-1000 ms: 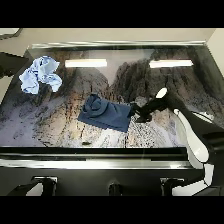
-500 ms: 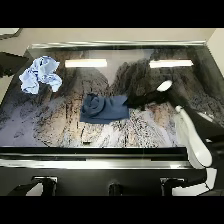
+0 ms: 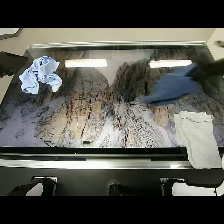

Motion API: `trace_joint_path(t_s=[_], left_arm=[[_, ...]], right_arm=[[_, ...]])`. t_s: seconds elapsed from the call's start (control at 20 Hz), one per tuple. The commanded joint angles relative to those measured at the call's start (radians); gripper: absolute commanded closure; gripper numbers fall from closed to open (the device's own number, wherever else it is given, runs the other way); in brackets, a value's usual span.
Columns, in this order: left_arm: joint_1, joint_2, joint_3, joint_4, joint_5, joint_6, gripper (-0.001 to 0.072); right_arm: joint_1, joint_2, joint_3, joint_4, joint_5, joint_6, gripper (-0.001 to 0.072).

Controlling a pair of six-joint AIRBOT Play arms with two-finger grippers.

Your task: Fold the shirts.

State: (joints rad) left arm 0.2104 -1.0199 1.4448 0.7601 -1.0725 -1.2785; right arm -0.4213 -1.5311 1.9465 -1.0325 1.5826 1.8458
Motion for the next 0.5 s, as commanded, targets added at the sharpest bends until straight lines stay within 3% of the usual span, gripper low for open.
trace_joint_path(t_s=[0.0,0.45], left_arm=[[-0.001,-0.001,0.000,0.000,0.007,0.000,0.0683],[-0.001,-0.001,0.000,0.000,0.007,0.000,0.0683]], right_arm=[[-0.206,0.010,0.055,-0.053,0.124,0.056,0.0670],[-0.420,0.047,0.055,-0.106,0.253,0.143,0.0668]])
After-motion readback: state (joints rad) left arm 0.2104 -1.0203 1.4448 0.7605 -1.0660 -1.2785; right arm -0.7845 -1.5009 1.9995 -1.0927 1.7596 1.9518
